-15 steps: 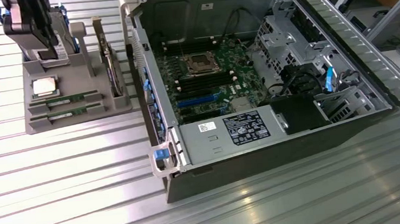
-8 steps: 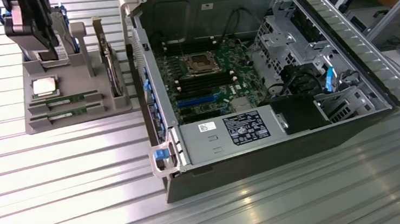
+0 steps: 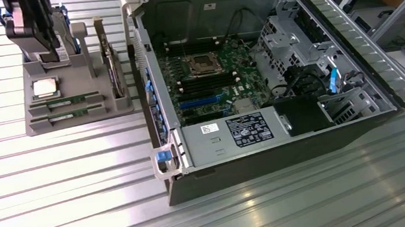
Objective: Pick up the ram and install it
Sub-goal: 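Pick up the ram and move it above insertion slot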
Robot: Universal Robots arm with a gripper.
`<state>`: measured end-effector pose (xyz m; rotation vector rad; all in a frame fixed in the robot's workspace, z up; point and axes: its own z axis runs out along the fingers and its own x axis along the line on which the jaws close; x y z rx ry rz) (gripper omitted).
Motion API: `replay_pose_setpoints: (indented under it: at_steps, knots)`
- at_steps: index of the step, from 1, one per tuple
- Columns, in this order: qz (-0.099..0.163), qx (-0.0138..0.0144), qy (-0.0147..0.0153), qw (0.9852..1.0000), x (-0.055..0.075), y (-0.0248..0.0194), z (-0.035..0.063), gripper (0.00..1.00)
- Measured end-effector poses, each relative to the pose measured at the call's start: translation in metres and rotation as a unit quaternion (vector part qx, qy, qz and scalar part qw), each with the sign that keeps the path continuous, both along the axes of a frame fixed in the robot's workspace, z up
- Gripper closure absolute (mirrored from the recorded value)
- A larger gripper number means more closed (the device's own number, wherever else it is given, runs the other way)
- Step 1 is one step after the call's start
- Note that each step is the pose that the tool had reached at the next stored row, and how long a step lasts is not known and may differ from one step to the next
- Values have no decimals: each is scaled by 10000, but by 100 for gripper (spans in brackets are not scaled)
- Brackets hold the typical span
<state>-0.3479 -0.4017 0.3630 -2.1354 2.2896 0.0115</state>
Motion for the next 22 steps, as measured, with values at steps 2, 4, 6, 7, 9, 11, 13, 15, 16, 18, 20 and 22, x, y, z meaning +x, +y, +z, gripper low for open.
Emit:
replay_pose_setpoints:
  at_steps: [2, 4, 6, 7, 9, 11, 13, 15, 16, 18, 20, 22]
  knots:
    - [0, 0, 0, 10000, 0, 0, -6, 64]
    - [0, 0, 0, 10000, 0, 0, -15, 64]
    - [0, 0, 0, 10000, 0, 0, -20, 64]
    - [0, 0, 0, 10000, 0, 0, -25, 64]
    - [0, 0, 0, 10000, 0, 0, -35, 64]
    - [0, 0, 0, 10000, 0, 0, -42, 64]
    - [0, 0, 0, 10000, 0, 0, -53, 64]
    - [0, 0, 0, 10000, 0, 0, -61, 64]
    - [0, 0, 0, 10000, 0, 0, -64, 64]
    - [0, 0, 0, 10000, 0, 0, -72, 64]
    - [0, 0, 0, 10000, 0, 0, -77, 64]
    - [0, 0, 0, 10000, 0, 0, -82, 64]
